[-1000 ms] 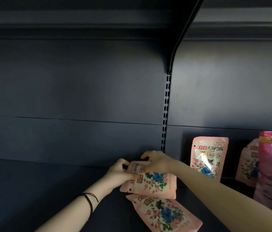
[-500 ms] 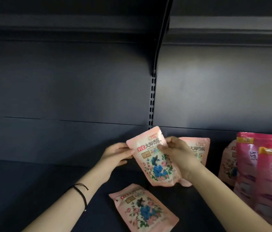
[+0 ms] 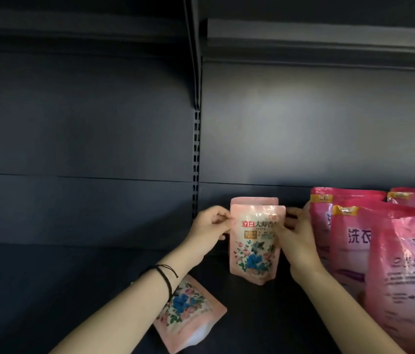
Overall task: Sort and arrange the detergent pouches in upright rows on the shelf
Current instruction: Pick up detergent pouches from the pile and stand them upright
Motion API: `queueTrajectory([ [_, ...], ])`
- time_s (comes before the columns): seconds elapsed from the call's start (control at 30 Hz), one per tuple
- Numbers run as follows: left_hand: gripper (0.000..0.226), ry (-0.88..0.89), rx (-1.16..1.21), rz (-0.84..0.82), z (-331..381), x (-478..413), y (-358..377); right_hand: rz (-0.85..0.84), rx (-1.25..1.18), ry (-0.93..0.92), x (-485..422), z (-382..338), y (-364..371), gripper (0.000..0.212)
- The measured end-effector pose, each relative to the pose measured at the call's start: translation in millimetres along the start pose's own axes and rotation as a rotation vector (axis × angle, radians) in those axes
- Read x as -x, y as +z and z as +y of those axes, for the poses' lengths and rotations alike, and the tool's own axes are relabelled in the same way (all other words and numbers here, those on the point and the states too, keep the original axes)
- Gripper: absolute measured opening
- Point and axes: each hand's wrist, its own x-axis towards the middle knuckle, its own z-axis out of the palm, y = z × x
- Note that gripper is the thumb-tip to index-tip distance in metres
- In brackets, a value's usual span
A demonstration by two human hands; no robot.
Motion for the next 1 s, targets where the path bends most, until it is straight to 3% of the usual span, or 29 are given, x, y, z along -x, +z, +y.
queueTrajectory([
  [0.13, 0.011, 0.05, -0.208, 0.043, 7, 7, -17, 0.035, 0.382, -0.349, 7, -13, 0, 0.056],
  [0.23, 0.011, 0.161, -0.569, -0.007, 8, 22, -44, 0.053, 0.716, -0.66, 18, -25, 5, 0.05],
  [0.33, 0.017, 0.301, -0.983, -0.047, 7, 48, -72, -0.082, 0.902, -0.863, 32, -30, 13, 0.039],
  [0.53, 0.027, 0.26, -1.238, -0.047, -2, 94, -108, -0.444, 1.137, -0.919, 57, -24, 42, 0.04],
  [0.83, 0.04, 0.193, -1.555, -0.13, -22, 128, -152, -0.651, 1.511, -1.067, 91, -18, 95, 0.047],
  [0.9, 0.043, 0.168, -1.538, -0.109, -27, 129, -157, -0.676, 1.589, -1.007, 93, -16, 104, 0.049],
  [1.0, 0.046, 0.106, -1.444, -0.067, -32, 129, -156, -0.705, 1.678, -0.757, 89, -11, 115, 0.055],
])
